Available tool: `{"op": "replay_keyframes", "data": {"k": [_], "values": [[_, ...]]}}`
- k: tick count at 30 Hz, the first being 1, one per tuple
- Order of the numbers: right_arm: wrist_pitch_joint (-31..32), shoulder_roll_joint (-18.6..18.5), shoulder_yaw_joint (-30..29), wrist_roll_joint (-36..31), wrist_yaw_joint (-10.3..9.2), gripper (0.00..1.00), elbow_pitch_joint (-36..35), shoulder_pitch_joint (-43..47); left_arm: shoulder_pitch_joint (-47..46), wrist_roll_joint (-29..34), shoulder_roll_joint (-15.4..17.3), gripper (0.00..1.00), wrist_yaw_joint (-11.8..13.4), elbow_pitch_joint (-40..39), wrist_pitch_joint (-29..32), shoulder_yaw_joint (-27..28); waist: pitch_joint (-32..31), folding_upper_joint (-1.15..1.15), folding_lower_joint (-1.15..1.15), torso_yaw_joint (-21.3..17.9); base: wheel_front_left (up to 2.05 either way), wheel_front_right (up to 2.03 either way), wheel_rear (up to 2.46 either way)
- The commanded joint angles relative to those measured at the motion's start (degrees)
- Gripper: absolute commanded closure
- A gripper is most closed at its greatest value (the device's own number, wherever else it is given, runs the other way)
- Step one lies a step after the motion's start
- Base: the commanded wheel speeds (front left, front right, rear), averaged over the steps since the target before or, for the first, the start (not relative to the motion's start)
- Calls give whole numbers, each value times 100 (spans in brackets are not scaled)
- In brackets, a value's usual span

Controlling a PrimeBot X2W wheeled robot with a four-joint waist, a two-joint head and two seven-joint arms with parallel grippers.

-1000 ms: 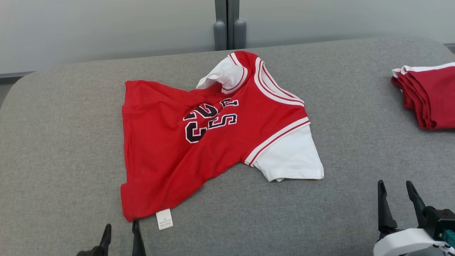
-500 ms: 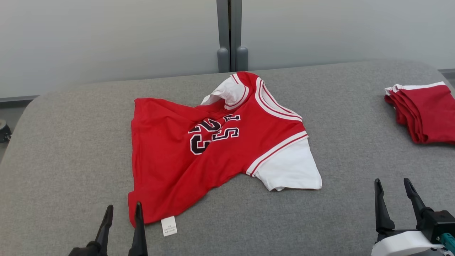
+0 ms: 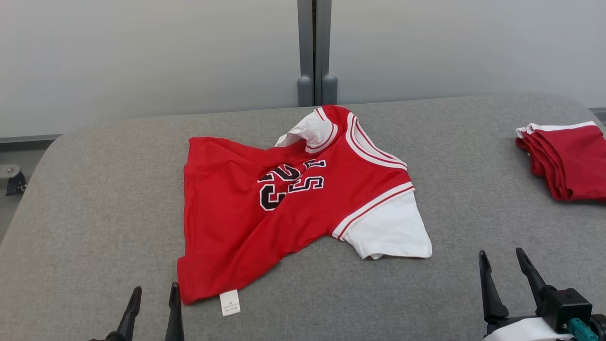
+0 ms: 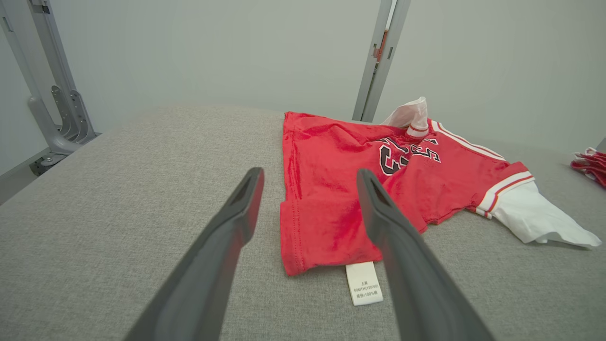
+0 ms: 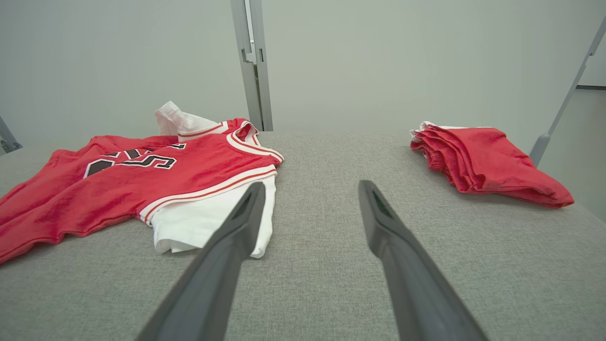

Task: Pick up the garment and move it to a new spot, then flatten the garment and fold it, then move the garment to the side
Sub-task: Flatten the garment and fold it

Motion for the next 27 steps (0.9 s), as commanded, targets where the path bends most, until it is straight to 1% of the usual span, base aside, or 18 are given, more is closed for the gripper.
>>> {"op": "replay_keyframes", "data": {"k": [1, 17, 20, 21, 23, 25, 26, 27], "values": [[-3, -11, 10, 36, -9, 0, 12, 60, 71, -56, -1, 0, -13, -18, 1, 35, 2, 0, 0, -11, 0, 0, 0], [-2, -10, -47, 117, -9, 0, 107, -4, 46, 36, -2, 0, -45, 133, 2, -36, 31, 0, 0, -52, 0, 0, 0], [-3, -11, -29, 165, -9, 0, 79, -174, -62, -41, 0, 0, 83, 213, 1, -89, 53, 0, 0, -66, 0, 0, 0], [-3, -10, -17, 186, -9, 0, 81, -256, -97, 12, 0, 0, 149, 296, 2, -135, 64, 0, 0, -78, 0, 0, 0], [-2, -8, 52, 73, -9, 0, 162, -409, -226, 107, -2, 0, 193, 438, 26, -266, 80, 0, 0, -93, 0, 0, 0], [96, -12, 214, -69, -9, 0, 358, -619, -346, 184, 29, 0, 251, 568, 414, -363, 90, 0, 0, -98, 0, 0, 0], [264, -56, 257, -128, -9, 0, 421, -802, -416, 222, 80, 0, 243, 571, 661, -424, 104, 0, 0, -103, 0, 0, 0], [508, -103, 307, -168, -10, 0, 496, -921, -485, 216, 92, 0, 293, 552, 885, -421, 121, 0, 0, -104, 0, 0, 0]]}}
